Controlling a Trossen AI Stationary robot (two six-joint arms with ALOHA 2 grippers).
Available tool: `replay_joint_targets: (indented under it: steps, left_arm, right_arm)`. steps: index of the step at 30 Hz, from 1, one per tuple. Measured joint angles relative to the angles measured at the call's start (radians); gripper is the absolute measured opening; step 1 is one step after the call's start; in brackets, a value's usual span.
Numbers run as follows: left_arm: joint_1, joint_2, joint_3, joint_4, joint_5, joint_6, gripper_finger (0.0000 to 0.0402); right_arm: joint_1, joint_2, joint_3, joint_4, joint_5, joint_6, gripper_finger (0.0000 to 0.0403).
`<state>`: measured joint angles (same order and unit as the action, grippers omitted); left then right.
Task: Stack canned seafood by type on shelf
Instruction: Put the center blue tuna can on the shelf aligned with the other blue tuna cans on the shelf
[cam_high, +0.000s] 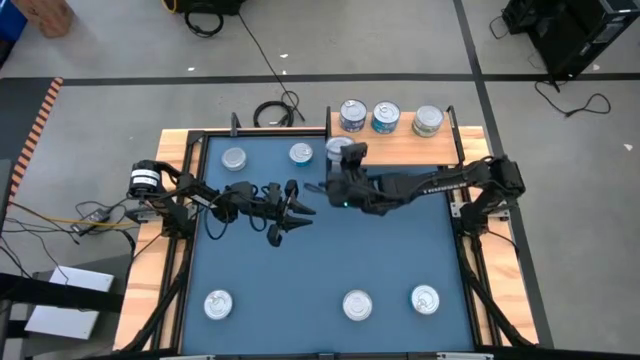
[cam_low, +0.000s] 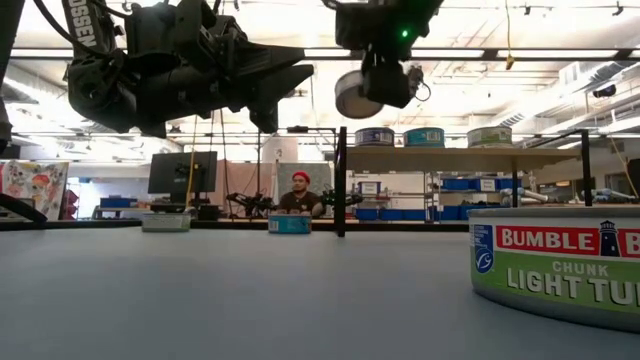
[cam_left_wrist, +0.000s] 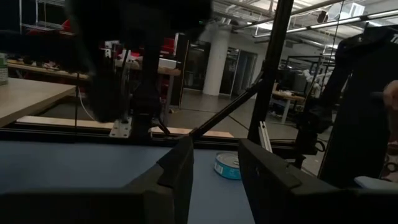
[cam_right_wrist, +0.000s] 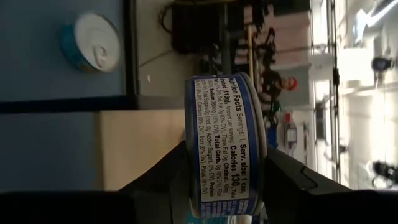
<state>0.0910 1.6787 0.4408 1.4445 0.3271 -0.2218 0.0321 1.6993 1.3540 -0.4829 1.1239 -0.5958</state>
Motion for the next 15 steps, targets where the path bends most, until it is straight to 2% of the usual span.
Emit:
replay_joint_targets:
  steps: [5,11,15]
  left_arm:
    - [0.0,0.0,0.0,0.0,0.0,0.0,0.0131]
    - [0.0,0.0,0.0,-0.011,0.0,0.0,0.0131]
    - [0.0,0.0,0.0,-0.019,0.0,0.004,0.0131]
  right_arm:
    - [-0.067,0.0,0.0,-0.004,-0.014,0.067,0.0156]
    - [-0.133,0.0,0.0,-0.086,-0.182,0.259,0.0156]
    - [-0.146,0.0,0.0,-0.131,-0.204,0.338,0.0156]
